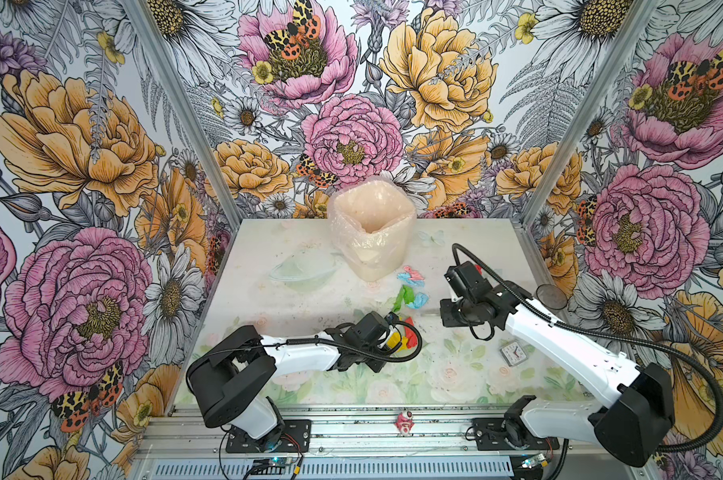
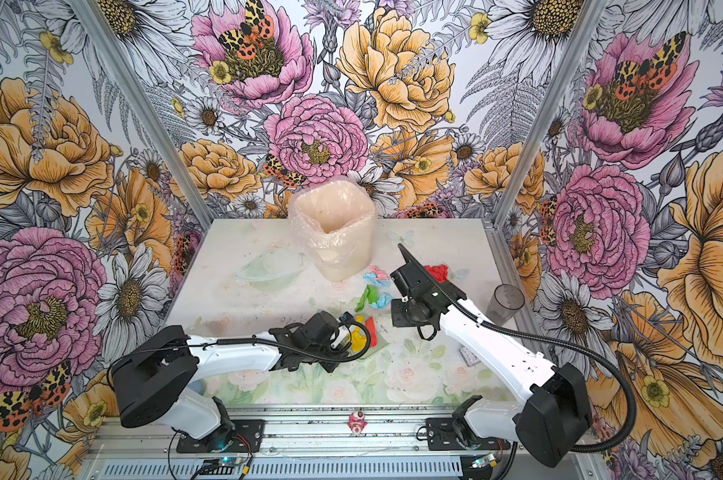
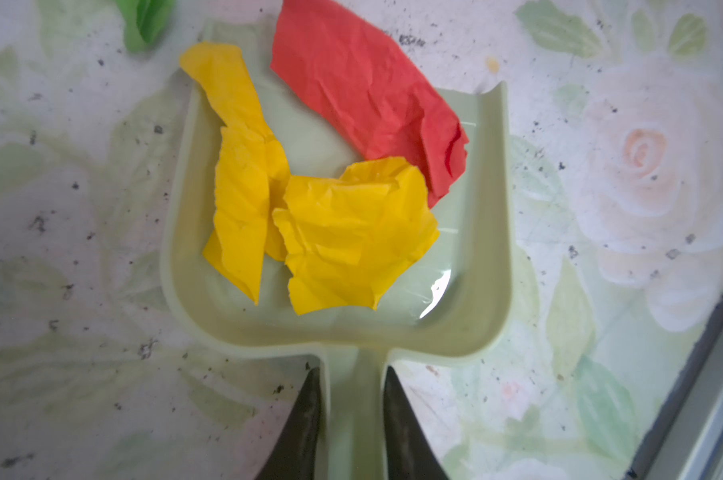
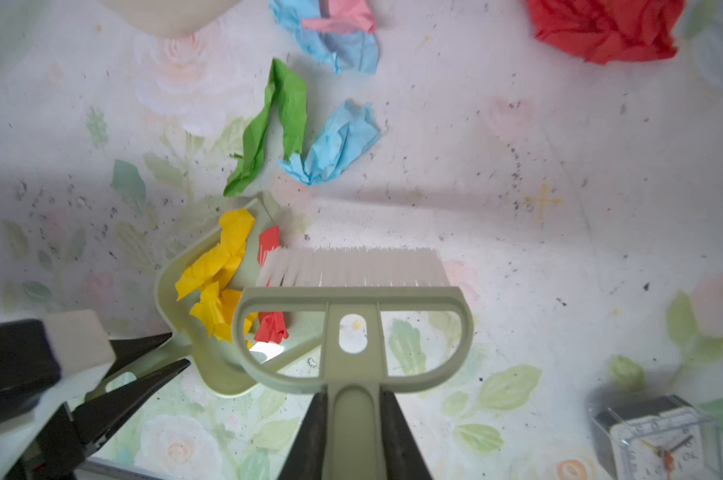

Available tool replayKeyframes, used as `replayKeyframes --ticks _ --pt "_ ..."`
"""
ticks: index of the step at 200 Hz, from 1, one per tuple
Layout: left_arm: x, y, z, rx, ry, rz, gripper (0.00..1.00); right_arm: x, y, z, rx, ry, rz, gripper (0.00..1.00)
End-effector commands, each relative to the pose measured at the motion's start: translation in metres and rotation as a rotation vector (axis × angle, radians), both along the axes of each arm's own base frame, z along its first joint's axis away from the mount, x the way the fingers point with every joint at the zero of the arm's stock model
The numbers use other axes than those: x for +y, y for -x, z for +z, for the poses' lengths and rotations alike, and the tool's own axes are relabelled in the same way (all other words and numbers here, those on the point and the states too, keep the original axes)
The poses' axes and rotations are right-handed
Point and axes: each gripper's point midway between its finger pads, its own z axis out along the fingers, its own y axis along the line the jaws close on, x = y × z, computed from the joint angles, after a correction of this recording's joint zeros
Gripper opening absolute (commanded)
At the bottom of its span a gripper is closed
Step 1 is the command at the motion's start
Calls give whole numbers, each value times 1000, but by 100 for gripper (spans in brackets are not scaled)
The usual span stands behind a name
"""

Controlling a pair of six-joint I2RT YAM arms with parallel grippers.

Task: Sweep away the paper scraps from the table

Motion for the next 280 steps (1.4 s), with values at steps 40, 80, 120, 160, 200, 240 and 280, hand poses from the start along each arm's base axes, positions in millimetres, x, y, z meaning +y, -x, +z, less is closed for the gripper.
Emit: replayKeyframes --ticks 40,80,120,160,200,240,280 --pt "-6 -14 24 -111 51 52 0 -44 -21 53 -154 -32 -135 0" --pt "-5 -15 21 -115 41 54 0 -60 -22 49 -137 -52 -194 0" --pt "-7 -15 20 -111 41 52 0 -61 -20 31 -87 -38 -190 0" --pt "-6 -13 9 -77 -4 41 0 -49 -25 2 -6 -42 -175 0" --pt "-9 -10 3 -45 -16 27 0 -16 -29 -23 24 -29 -95 0" --pt "-9 -10 5 -46 -16 27 0 13 -21 -46 84 18 -2 0" --pt "-8 -10 6 -49 -15 32 0 30 -4 -56 127 15 64 0"
